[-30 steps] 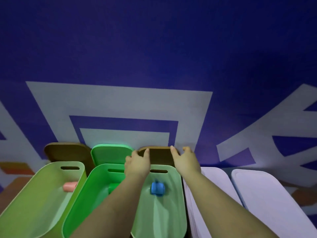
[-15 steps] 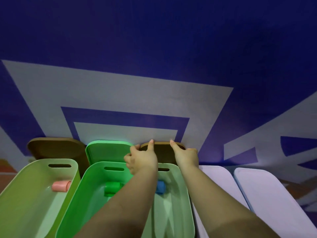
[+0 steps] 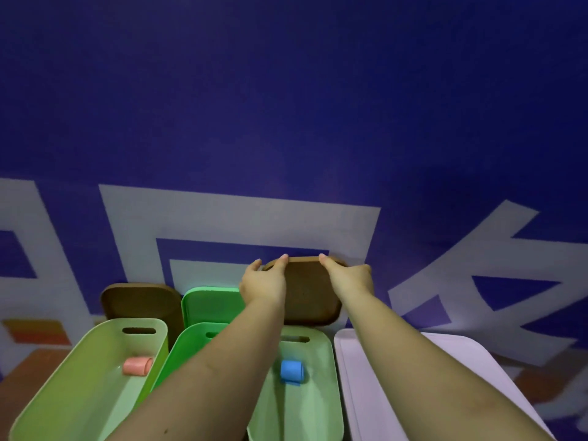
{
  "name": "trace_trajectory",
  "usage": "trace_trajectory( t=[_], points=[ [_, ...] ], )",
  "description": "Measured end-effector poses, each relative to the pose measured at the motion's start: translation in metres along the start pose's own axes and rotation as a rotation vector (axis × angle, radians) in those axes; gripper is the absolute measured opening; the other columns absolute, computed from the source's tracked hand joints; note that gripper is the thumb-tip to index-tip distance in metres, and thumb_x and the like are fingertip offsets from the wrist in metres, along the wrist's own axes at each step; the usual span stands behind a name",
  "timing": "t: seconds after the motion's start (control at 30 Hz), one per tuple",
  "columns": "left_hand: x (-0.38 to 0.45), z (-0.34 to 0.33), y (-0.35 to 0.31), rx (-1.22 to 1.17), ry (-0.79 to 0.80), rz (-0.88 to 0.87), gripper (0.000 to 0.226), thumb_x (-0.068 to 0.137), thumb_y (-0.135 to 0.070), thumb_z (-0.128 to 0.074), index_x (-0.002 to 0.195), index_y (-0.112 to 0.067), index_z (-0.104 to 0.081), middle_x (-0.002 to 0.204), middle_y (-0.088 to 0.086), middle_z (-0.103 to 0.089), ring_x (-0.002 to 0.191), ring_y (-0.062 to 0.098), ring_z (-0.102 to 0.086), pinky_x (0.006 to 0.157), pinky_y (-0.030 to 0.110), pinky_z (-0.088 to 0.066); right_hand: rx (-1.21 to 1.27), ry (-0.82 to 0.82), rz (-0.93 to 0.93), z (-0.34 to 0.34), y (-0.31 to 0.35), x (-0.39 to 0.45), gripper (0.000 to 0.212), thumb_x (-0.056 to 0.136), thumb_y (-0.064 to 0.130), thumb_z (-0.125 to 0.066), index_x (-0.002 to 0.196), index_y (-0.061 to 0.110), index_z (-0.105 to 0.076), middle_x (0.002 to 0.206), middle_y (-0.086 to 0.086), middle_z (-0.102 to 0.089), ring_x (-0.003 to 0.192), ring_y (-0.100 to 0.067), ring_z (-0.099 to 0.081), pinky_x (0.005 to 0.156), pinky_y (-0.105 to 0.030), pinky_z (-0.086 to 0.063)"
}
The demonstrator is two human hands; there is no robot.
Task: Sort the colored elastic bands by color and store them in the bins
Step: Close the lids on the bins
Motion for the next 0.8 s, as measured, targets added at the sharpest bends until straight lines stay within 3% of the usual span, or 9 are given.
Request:
trace_trajectory(
  t=[0.2, 0.33, 0.43, 0.5, 0.57, 0.6, 0.67, 0.73, 0.8],
  points=[
    [-0.034, 0.019, -0.036, 0.024, 0.027, -0.118, 0.046, 0.077, -0.045, -0.072, 0.112, -0.015, -0.066, 0.111, 0.005, -0.066, 0.103, 0.022, -0.058, 0.083, 0.025, -0.038, -0.005, 0.039, 0.16, 0.028, 0.016, -0.019, 0.062, 0.083, 0.049, -0.062, 0.131, 0.014, -0.045, 0.127, -0.007, -0.054, 0.113, -0.027, -0.052, 0.081, -0.031, -0.039],
    [-0.048, 0.036, -0.041, 0.058, 0.034, -0.172, 0.039, 0.081, -0.05, -0.065, 0.1, -0.015, -0.065, 0.093, 0.001, -0.059, 0.09, 0.017, -0.05, 0.082, 0.028, -0.037, -0.009, 0.035, 0.177, 0.039, 0.012, -0.03, 0.07, 0.079, 0.062, -0.058, 0.123, 0.009, -0.052, 0.116, -0.007, -0.06, 0.104, -0.028, -0.056, 0.081, -0.034, -0.044],
    [-0.052, 0.046, -0.03, 0.11, 0.109, -0.173, 0.027, 0.078, -0.037, -0.073, 0.069, -0.014, -0.062, 0.074, 0.004, -0.061, 0.08, 0.02, -0.054, 0.074, 0.028, -0.041, 0.029, 0.021, 0.083, 0.049, -0.01, -0.037, 0.081, 0.079, 0.064, -0.057, 0.133, 0.005, -0.043, 0.127, -0.012, -0.053, 0.113, -0.032, -0.052, 0.087, -0.037, -0.043],
    [-0.056, 0.054, -0.01, 0.144, 0.188, -0.143, 0.023, 0.075, -0.024, -0.077, 0.06, -0.016, -0.061, 0.06, 0.001, -0.056, 0.072, 0.02, -0.05, 0.061, 0.026, -0.039, 0.008, 0.03, 0.062, 0.052, -0.034, -0.044, 0.073, 0.079, 0.055, -0.063, 0.126, 0.001, -0.049, 0.115, -0.014, -0.057, 0.104, -0.031, -0.055, 0.084, -0.038, -0.044],
    [-0.062, 0.064, 0.011, 0.181, 0.239, -0.096, 0.011, 0.074, -0.012, -0.076, 0.07, -0.011, -0.065, 0.059, -0.001, -0.054, 0.066, 0.018, -0.048, 0.052, 0.023, -0.036, -0.021, 0.054, 0.086, 0.05, -0.06, -0.052, 0.055, 0.078, 0.041, -0.069, 0.111, -0.002, -0.059, 0.091, -0.011, -0.059, 0.087, -0.027, -0.054, 0.077, -0.036, -0.044],
    [-0.065, 0.07, 0.021, 0.187, 0.251, -0.078, 0.009, 0.074, -0.006, -0.074, 0.08, -0.008, -0.068, 0.063, -0.001, -0.056, 0.063, 0.017, -0.048, 0.05, 0.019, -0.036, -0.026, 0.066, 0.099, 0.047, -0.071, -0.057, 0.049, 0.078, 0.036, -0.071, 0.108, -0.001, -0.06, 0.088, -0.008, -0.057, 0.085, -0.024, -0.053, 0.075, -0.033, -0.042],
    [-0.07, 0.078, 0.039, 0.185, 0.284, -0.047, 0.027, 0.075, 0.004, -0.07, 0.101, -0.005, -0.067, 0.073, 0.003, -0.061, 0.064, 0.012, -0.052, 0.048, 0.011, -0.04, -0.026, 0.091, 0.107, 0.04, -0.092, -0.064, 0.046, 0.077, 0.03, -0.074, 0.113, 0.007, -0.057, 0.102, -0.005, -0.059, 0.094, -0.023, -0.055, 0.082, -0.029, -0.042],
    [-0.073, 0.083, 0.055, 0.201, 0.309, -0.015, 0.045, 0.076, 0.01, -0.068, 0.119, 0.001, -0.059, 0.096, 0.011, -0.065, 0.077, 0.017, -0.057, 0.061, 0.009, -0.045, -0.042, 0.108, 0.106, 0.033, -0.112, -0.068, 0.051, 0.077, 0.026, -0.075, 0.121, 0.011, -0.053, 0.119, -0.007, -0.06, 0.107, -0.024, -0.057, 0.091, -0.03, -0.042],
    [-0.074, 0.087, 0.075, 0.246, 0.326, 0.006, 0.058, 0.075, 0.013, -0.068, 0.129, 0.004, -0.051, 0.121, 0.016, -0.06, 0.103, 0.024, -0.058, 0.085, 0.02, -0.043, -0.09, 0.131, 0.097, 0.025, -0.135, -0.071, 0.056, 0.078, 0.022, -0.073, 0.127, 0.011, -0.049, 0.127, -0.008, -0.057, 0.113, -0.026, -0.055, 0.094, -0.03, -0.042]
  ],
)
Point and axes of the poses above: each hand's wrist, its own x-axis towards the middle knuckle, its own z-axis out of the back of the hand, y = z × x, the point moved 4 cm from there along x, towards the middle knuckle
